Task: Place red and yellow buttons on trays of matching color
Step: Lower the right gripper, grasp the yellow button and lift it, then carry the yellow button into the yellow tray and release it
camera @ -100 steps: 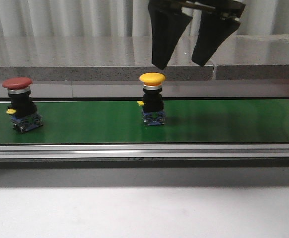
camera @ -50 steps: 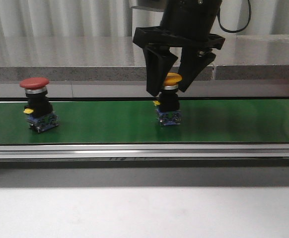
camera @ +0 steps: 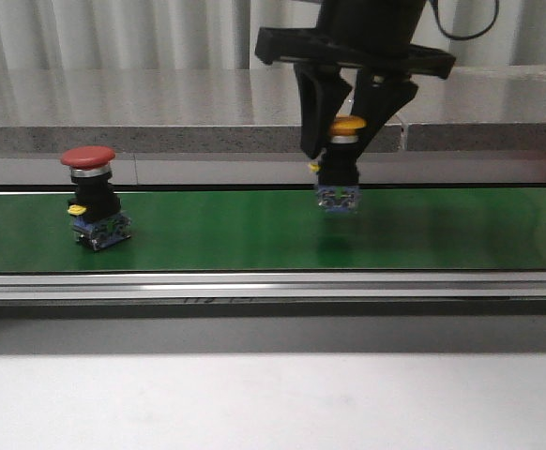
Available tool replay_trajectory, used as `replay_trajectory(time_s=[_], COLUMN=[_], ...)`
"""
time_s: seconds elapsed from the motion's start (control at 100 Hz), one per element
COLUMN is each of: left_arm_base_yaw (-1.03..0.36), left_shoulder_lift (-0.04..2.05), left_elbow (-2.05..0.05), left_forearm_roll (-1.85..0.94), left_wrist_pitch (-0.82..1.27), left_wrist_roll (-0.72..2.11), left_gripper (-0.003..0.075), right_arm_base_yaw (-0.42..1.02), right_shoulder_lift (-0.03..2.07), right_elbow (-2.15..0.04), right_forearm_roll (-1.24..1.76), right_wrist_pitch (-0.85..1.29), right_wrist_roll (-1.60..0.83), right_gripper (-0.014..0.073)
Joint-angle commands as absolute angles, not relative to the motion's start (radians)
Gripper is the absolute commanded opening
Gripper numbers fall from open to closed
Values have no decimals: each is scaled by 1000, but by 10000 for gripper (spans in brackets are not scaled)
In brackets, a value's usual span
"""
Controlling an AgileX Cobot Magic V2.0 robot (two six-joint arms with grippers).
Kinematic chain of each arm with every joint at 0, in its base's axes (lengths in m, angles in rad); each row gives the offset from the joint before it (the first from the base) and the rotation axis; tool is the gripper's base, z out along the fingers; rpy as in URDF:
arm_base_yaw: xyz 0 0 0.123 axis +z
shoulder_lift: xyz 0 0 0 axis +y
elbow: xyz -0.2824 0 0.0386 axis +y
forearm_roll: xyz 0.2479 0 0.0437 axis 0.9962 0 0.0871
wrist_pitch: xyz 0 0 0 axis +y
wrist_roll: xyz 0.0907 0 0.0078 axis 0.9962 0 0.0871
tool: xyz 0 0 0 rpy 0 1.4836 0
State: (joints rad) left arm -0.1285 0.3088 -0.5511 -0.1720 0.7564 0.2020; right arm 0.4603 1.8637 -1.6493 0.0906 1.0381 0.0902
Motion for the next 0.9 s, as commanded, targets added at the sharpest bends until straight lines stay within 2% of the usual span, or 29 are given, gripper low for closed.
replay_trajectory(time_s=[0.0,0.33,0.89], left_arm_base_yaw=[-138,-138,-138], left_shoulder_lift=[317,317,317], left_elbow=[-576,-576,-576], left_forearm_roll=[-191,-191,-191], left_wrist_pitch=[689,689,689], left_wrist_roll=[198,198,198], left_gripper=[-21,-21,-21], right_arm_base_yaw=[443,289,-217], right_shoulder_lift=[1771,1613,1340], right_elbow=[-1681,-1603,-1353], right_forearm_roll=[23,-47,-79], right_wrist_pitch=[1036,1083,1062], right_wrist_roll=[189,242,242], right_gripper=[120,120,120])
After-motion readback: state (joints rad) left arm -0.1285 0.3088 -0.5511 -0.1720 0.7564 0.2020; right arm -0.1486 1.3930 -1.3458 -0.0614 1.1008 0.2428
